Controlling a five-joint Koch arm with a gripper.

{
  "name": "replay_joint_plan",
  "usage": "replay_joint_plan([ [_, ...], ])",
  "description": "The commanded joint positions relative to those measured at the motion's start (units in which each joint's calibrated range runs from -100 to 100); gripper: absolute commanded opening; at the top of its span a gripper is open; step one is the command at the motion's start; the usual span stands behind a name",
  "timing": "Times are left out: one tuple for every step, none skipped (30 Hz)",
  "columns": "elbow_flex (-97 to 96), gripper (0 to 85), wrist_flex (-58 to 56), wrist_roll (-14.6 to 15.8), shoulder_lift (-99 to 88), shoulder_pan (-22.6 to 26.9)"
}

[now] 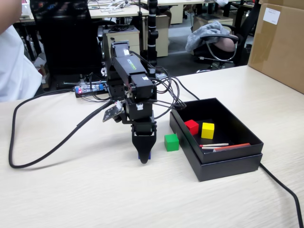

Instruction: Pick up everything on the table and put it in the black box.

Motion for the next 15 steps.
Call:
replay_joint_plan([
  [4.05,18.5,-0.01,0.83,-0.93,0.05],
  [4.05,13.8,-0.01,0.83,-0.93,0.05],
  [4.05,10.2,-0.01,0.83,-0.93,0.0],
  [3.96,8.8,-0.01,0.83,-1.16,-0.05],
  [3.69,8.4,-0.01,0.83,-1.73,-0.05],
  [3.24,8.4,-0.01,0.83,-2.88,-0.1],
  [2.51,8.4,-0.01,0.83,-4.6,-0.1],
  [1.6,8.4,-0.01,0.78,-7.24,-0.1],
  [0.7,8.4,-0.01,0.78,-10.11,-0.05],
  [-0.48,8.4,-0.01,0.68,-13.78,0.05],
  [-1.57,8.4,-0.01,0.59,-17.34,0.2],
  [-2.66,8.4,-0.01,0.49,-20.78,0.34],
  [-3.65,8.4,-0.01,0.34,-24.22,0.59],
  [-4.56,8.4,-0.01,0.24,-27.43,0.98],
  [-5.38,8.4,-0.01,0.24,-30.53,1.37],
])
